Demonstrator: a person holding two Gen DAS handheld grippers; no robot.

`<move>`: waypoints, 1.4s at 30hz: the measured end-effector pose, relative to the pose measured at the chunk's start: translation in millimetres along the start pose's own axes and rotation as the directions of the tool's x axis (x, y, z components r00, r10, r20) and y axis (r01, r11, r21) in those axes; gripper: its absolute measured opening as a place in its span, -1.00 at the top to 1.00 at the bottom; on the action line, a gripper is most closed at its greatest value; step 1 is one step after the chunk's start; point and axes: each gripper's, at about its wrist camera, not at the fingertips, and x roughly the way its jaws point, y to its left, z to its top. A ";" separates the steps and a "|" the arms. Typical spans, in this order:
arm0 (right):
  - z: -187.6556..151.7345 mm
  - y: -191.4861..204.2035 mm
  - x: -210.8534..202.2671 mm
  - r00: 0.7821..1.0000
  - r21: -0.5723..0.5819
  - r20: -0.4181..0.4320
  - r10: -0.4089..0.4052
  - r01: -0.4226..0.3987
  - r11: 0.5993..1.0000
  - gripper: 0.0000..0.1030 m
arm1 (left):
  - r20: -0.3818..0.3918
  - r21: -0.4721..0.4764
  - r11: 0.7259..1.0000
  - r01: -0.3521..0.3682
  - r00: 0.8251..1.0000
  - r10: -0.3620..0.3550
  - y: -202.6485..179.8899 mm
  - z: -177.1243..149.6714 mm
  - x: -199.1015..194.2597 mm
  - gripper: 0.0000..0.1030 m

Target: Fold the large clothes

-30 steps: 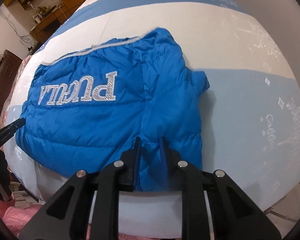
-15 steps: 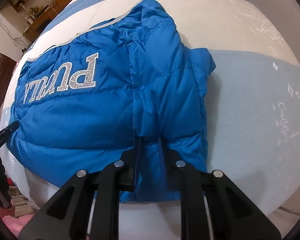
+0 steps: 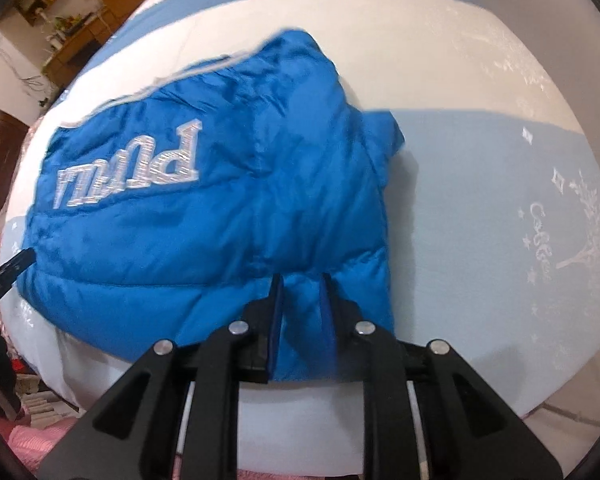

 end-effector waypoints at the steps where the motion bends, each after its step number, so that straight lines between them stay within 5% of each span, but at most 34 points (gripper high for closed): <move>1: 0.6 0.9 3.9 1.000 0.000 -0.004 0.001 -0.001 1.000 0.70 | -0.005 -0.001 1.000 0.002 1.000 -0.002 1.6 -0.1 1.6 0.37; 23: 3.7 -2.1 27.5 0.998 0.023 -0.060 0.024 -0.023 0.999 0.72 | -0.028 0.012 1.000 0.021 0.999 -0.021 10.8 6.5 15.6 0.33; 28: 6.4 -5.7 27.7 0.997 0.035 -0.067 0.038 -0.036 0.999 0.72 | -0.024 -0.010 0.999 0.038 0.999 -0.039 22.7 16.6 3.8 0.09; 30: 7.4 -8.1 28.5 0.997 0.037 -0.069 0.044 -0.041 0.998 0.72 | 0.008 -0.021 1.000 -0.008 1.000 0.008 35.4 23.0 -3.8 -0.05; 37: 9.1 -11.2 29.7 0.996 0.040 -0.075 0.042 -0.040 0.998 0.72 | 0.012 -0.030 0.995 -0.091 0.996 0.092 62.7 31.4 -3.9 -0.11; 42: 9.8 -11.0 29.8 0.996 0.034 -0.081 0.031 -0.028 0.999 0.72 | 0.011 -0.003 0.997 -0.077 0.997 0.077 55.2 33.2 1.0 -0.18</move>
